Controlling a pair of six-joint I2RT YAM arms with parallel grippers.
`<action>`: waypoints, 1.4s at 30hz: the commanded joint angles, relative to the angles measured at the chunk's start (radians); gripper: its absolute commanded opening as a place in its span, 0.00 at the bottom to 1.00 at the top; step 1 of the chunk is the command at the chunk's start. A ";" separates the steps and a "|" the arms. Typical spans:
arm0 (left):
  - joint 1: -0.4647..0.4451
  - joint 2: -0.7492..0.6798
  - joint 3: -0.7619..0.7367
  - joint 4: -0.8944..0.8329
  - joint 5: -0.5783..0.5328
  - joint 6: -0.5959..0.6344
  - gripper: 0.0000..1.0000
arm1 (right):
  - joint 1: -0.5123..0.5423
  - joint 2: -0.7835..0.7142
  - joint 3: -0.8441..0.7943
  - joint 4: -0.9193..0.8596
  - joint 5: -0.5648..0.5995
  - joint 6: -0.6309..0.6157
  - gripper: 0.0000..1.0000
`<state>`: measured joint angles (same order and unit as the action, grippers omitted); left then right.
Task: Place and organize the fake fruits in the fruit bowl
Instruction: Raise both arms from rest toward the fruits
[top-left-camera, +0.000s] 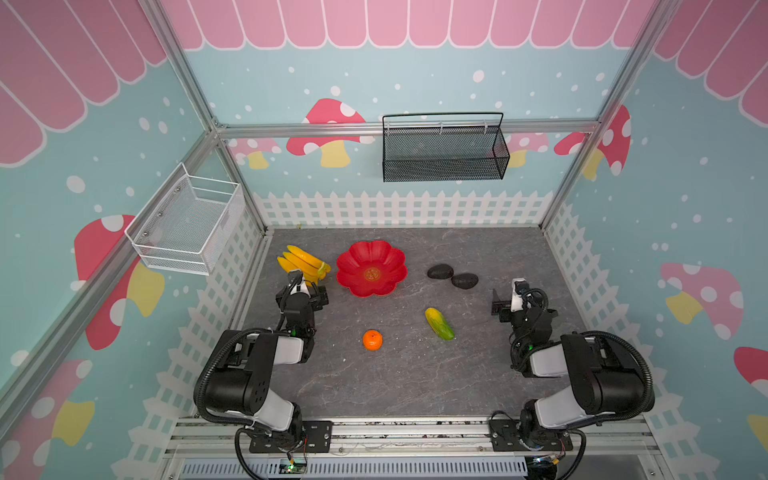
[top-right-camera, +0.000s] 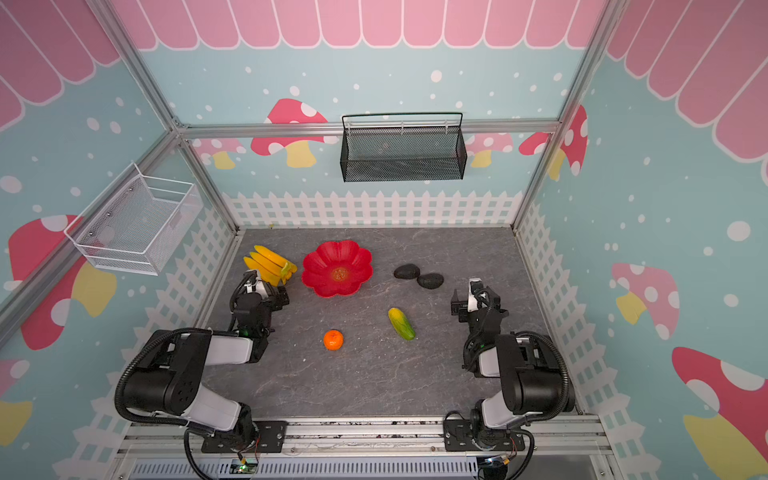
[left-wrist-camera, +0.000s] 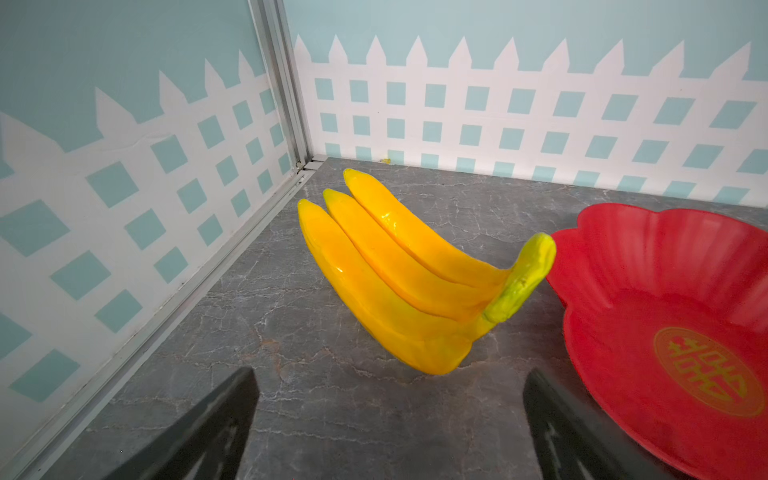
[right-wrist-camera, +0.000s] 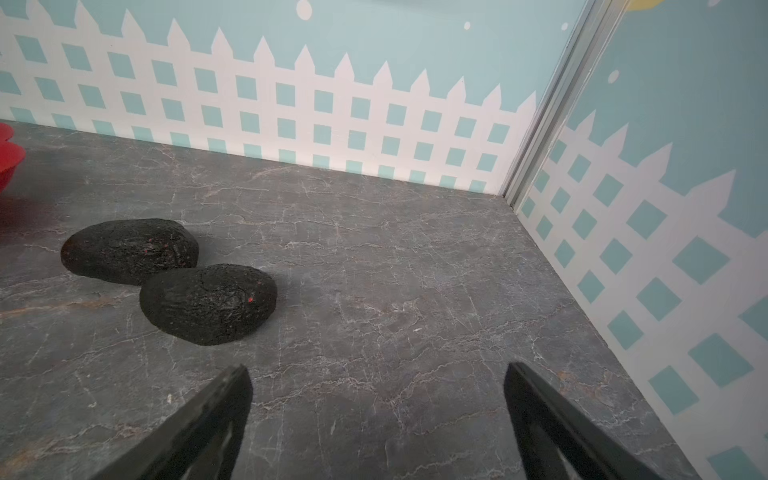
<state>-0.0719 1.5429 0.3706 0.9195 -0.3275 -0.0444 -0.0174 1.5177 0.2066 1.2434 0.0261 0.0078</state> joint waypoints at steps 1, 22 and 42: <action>0.007 -0.001 0.017 -0.019 0.044 -0.003 0.99 | 0.005 0.003 0.010 0.034 0.002 -0.014 0.98; 0.007 -0.006 -0.002 0.012 0.014 -0.020 1.00 | 0.005 -0.003 0.001 0.045 -0.003 -0.018 0.98; -0.153 -0.497 0.097 -0.582 -0.108 0.032 0.98 | 0.116 -0.516 0.164 -0.563 -0.153 0.126 0.98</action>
<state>-0.2058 1.1183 0.3744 0.6193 -0.4767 -0.0254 0.0429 1.0000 0.2474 0.9218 0.0044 0.0784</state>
